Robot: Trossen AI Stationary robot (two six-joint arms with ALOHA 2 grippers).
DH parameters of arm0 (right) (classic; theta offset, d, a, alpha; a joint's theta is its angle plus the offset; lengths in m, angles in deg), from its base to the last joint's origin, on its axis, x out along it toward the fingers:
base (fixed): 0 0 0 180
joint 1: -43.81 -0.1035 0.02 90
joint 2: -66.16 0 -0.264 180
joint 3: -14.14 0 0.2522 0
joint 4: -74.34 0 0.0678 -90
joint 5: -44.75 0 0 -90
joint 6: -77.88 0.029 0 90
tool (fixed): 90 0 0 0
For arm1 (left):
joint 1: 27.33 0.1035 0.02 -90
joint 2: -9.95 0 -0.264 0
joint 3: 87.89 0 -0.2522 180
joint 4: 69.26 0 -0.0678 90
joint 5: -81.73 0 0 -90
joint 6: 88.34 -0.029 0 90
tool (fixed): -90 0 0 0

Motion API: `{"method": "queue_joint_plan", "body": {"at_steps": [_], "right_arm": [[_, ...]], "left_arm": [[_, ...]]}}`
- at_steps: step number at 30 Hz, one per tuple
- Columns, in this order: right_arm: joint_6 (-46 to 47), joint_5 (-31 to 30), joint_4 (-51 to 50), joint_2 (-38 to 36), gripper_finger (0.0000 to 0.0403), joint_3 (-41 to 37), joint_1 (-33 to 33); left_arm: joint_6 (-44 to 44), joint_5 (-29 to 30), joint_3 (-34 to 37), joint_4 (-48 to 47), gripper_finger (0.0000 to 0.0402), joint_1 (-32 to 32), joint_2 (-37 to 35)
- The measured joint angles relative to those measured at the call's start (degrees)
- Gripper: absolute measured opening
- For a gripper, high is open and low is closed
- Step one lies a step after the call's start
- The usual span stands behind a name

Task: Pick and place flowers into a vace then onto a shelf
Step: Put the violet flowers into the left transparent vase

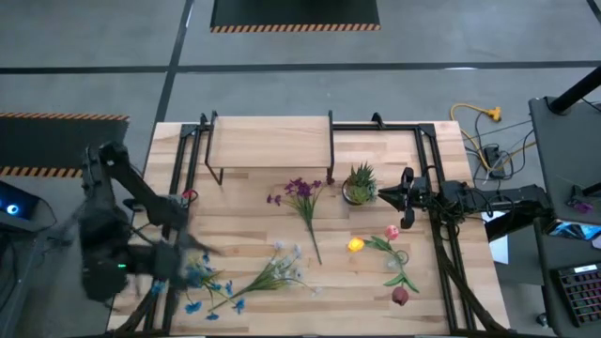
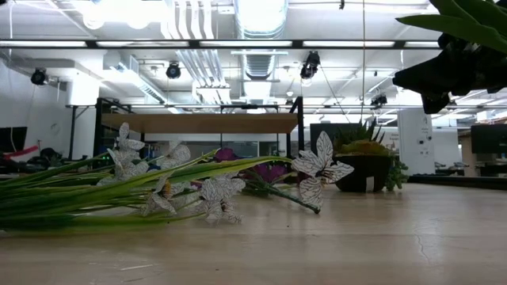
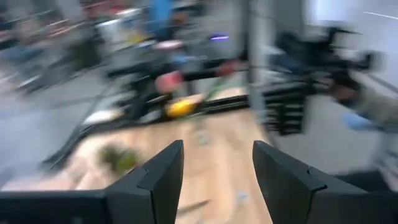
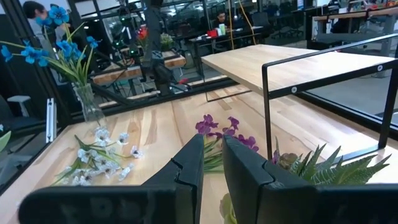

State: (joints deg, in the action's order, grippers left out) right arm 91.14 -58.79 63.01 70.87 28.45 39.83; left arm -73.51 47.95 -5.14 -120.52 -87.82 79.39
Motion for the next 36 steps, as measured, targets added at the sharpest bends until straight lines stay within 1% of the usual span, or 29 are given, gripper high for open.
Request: {"method": "queue_joint_plan", "body": {"at_steps": [2, 3, 4, 6, 9, 11, 15, 17, 18, 20, 24, 28, 34, 36], "right_arm": [[0.0, -0.01, 0.0, 0.0, 0.0052, 0.0, -0.01], [0.0, -0.02, 0.0, 0.0, 0.0052, 0.0, -0.01], [0.0, 0.0, 0.0, 0.0, 0.0052, 0.0, -0.01], [0.0, 0.0, -0.02, 0.0, 0.0052, 0.0, -0.01], [0.0, 0.0, 0.0, 0.0, 0.0052, 0.0, -0.01], [-0.01, 0.0, -0.02, 0.0, 0.0052, 0.0, 0.01], [-0.17, -0.04, 0.0, -0.09, 0.0052, 0.0, -0.01], [-0.17, -0.03, -0.02, -0.07, 0.0052, 0.0, -0.01], [-0.2, -0.04, 0.0, -0.07, 0.0052, 0.0, 0.01], [-0.2, -0.04, 0.0, -0.07, 0.0052, 0.0, 0.01], [-0.43, -0.04, 0.0, -0.07, 0.0052, 0.0, -0.01], [-0.62, -0.04, 0.0, -0.07, 0.0052, 0.0, 0.0], [-1.47, -0.04, 0.0, -0.07, 0.0052, 0.0, -0.01], [-1.48, -0.04, 0.0, -0.07, 0.0052, 0.0, -0.01]], "left_arm": [[-10.25, -8.91, 0.17, 8.33, 0.0175, 3.74, 1.29], [-13.89, -11.25, 0.1, 10.66, 0.0175, 5.62, 1.47], [-15.76, -11.65, -0.53, 12.0, 0.0175, 7.75, 1.48], [-15.95, -11.54, -1.9, 13.96, 0.0175, 12.2, 1.27], [-13.26, -12.72, -2.03, 16.0, 0.0175, 20.24, 2.05], [-12.56, -16.37, -1.77, 17.24, 0.0175, 25.67, 3.4], [-11.19, -26.17, -1.6, 21.39, 0.0175, 34.29, 6.96], [-11.1, -30.59, -1.66, 23.61, 0.0175, 37.58, 9.09], [-11.03, -31.85, -1.67, 23.95, 0.0175, 38.78, 10.37], [-10.61, -32.17, -1.66, 23.7, 0.0175, 41.32, 12.78], [-2.81, -32.19, -1.61, 23.51, 0.0175, 44.01, 16.96], [1.65, -32.19, -1.61, 22.29, 0.0175, 45.38, 20.69], [17.46, -32.07, -1.66, 19.04, 0.0175, 46.72, 24.09], [20.76, -31.78, -1.19, 17.95, 0.0175, 46.88, 25.45]]}}
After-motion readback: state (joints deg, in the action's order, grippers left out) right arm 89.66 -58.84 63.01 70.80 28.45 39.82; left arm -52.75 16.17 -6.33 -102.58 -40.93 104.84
